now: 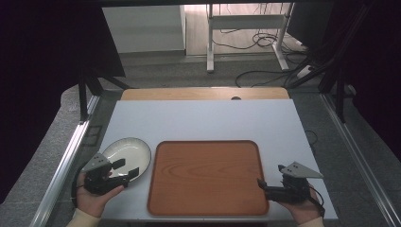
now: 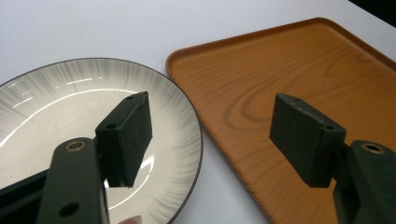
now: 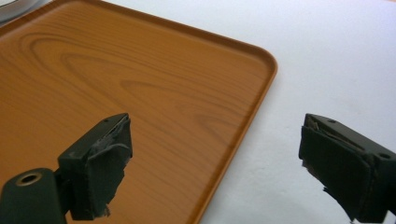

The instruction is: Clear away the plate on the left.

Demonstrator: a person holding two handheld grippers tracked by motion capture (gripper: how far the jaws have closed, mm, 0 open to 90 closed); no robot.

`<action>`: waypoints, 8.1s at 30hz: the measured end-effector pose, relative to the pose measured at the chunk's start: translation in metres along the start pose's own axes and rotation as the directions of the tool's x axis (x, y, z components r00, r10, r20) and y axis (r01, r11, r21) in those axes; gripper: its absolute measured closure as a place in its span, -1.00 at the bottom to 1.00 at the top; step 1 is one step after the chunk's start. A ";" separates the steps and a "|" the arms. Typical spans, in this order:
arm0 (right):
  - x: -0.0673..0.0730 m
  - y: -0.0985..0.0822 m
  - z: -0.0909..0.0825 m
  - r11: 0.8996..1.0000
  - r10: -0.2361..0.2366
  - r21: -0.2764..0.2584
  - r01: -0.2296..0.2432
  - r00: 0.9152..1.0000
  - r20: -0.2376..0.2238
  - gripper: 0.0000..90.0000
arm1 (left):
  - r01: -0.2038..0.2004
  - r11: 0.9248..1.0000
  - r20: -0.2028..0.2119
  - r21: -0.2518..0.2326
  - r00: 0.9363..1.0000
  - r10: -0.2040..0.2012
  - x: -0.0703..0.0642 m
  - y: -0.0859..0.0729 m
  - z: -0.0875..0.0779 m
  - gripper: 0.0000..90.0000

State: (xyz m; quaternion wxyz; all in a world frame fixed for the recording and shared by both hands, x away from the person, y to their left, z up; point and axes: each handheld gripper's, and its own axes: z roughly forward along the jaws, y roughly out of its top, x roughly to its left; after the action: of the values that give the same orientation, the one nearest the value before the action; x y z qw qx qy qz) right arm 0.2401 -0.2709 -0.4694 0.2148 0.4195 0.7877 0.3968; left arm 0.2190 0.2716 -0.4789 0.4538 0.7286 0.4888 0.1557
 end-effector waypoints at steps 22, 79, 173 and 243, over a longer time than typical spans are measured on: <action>0.000 -0.003 -0.002 1.000 -0.004 0.002 0.004 1.000 -0.012 -0.70 | -0.018 1.000 0.012 0.008 1.000 0.018 -0.002 0.002 0.003 -0.34; -0.002 -0.004 -0.002 1.000 -0.006 0.009 0.006 1.000 -0.006 -0.67 | 0.046 0.999 -0.100 -0.030 0.994 -0.048 0.037 0.005 -0.018 -0.32; -0.004 -0.007 0.003 0.999 -0.004 0.040 0.004 1.000 -0.006 -0.66 | 0.291 0.946 -0.128 0.143 0.953 -0.273 0.158 -0.006 0.042 -0.11; -0.007 -0.007 0.001 0.999 -0.002 0.040 0.002 1.000 0.011 -0.66 | 0.369 0.929 -0.001 0.036 0.929 -0.369 0.153 -0.003 0.024 0.87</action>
State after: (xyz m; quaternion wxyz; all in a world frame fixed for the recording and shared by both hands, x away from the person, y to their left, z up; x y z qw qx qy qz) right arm 0.2414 -0.2782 -0.4753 0.2114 0.4251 0.7946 0.3785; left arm 0.3058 0.3903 -0.5280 0.4634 0.6323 0.6183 0.0566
